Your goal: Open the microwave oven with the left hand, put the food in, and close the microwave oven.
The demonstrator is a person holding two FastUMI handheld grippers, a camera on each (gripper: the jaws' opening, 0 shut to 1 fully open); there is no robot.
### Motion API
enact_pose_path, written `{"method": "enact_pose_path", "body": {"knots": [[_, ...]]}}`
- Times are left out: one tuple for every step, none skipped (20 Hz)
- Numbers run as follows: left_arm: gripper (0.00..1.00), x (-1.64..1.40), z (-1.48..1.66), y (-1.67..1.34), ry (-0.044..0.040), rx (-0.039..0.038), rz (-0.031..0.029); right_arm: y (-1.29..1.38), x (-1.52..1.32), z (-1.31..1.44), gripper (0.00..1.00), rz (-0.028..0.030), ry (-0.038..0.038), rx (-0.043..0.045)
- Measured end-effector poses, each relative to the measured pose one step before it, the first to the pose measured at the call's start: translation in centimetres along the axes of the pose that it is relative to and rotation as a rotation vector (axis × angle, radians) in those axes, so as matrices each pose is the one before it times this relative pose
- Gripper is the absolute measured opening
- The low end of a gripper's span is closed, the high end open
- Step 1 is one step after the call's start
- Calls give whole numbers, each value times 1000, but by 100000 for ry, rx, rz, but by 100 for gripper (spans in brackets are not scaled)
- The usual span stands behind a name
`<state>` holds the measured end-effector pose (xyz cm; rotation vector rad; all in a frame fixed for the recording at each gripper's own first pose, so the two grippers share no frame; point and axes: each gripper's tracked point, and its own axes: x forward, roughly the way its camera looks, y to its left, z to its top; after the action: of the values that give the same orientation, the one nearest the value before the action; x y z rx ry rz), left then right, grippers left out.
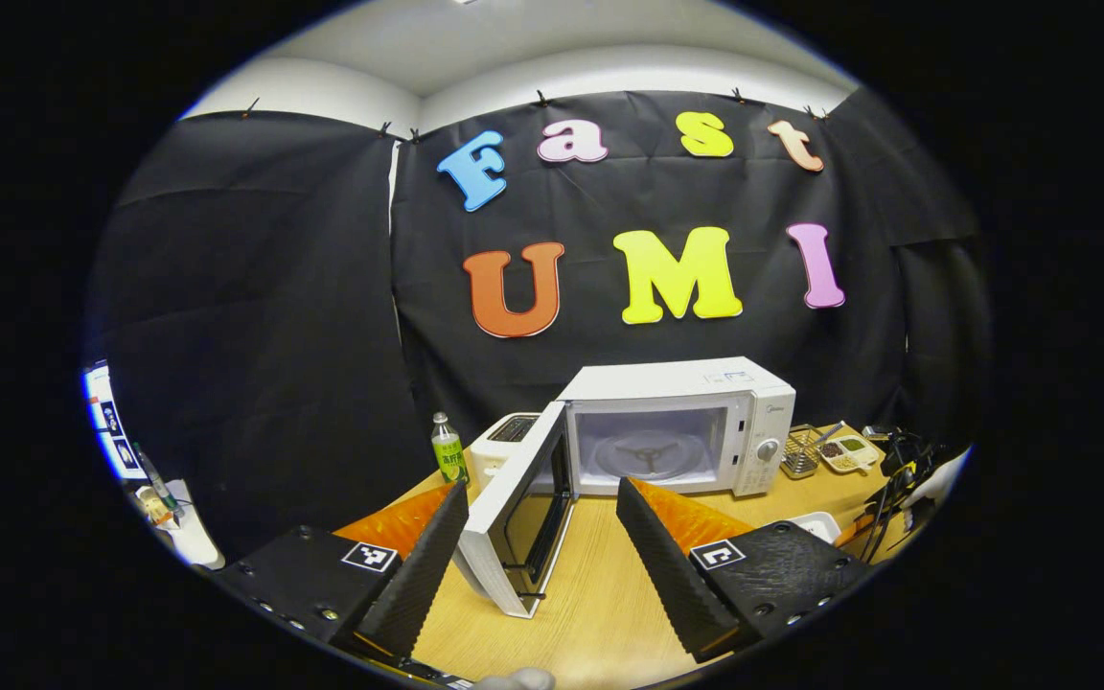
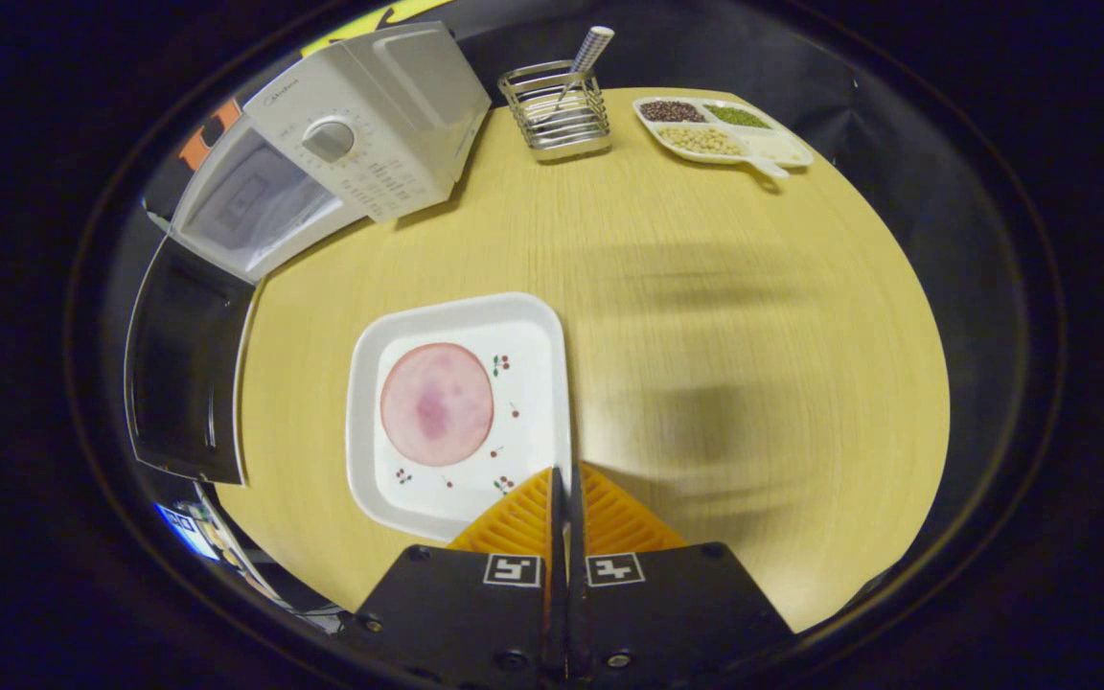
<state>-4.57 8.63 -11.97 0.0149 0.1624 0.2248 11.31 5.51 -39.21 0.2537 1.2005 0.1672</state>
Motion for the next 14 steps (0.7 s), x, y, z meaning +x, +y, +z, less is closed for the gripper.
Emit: {"method": "enact_pose_path", "body": {"knots": [[95, 137, -60, 501, -713, -597, -944, 529, 32, -359, 4, 3923, 1258, 2431], [95, 79, 71, 278, -599, -375, -1249, 192, 10, -260, 4, 3485, 279, 3568], [95, 123, 127, 378, -324, -205, -967, 254, -276, -195, 4, 2659, -643, 3168], [95, 81, 116, 386, -429, -69, -1072, 249, -381, -263, 4, 1965, -1587, 1866], [95, 244, 270, 336, -324, -76, -1103, 284, -383, -112, 4, 1173, -1557, 1363], [95, 85, 174, 229, -149, -187, -1536, 286, -494, -204, 4, 946, -1649, 1510], [95, 18, 169, 297, -281, -20, -1391, 447, -341, 6, 4, 1133, -1831, 1413], [95, 165, 248, 148, -461, 176, -1709, 684, -383, -102, 4, 1962, -1753, 1210], [95, -79, 283, 63, -111, 247, -1226, 765, -302, 24, 4, 1777, -1602, 1537], [95, 159, 218, 7, -285, 64, -1070, 606, -304, 67, 4, 1695, -2173, 1313], [95, 73, 229, 143, 48, 107, -1119, 813, -220, 7, 4, 1269, -1642, 1083], [95, -15, 262, -31, -571, 428, -1023, 1028, -240, -155, 4, 1748, -1527, 247], [95, -201, 345, -48, -206, 478, -953, 1260, -31, -48, 4, 2581, -1591, 185], [95, 113, 162, -95, 330, 393, -1042, 1177, 19, -23, 4, 2166, -1348, 856]]}}
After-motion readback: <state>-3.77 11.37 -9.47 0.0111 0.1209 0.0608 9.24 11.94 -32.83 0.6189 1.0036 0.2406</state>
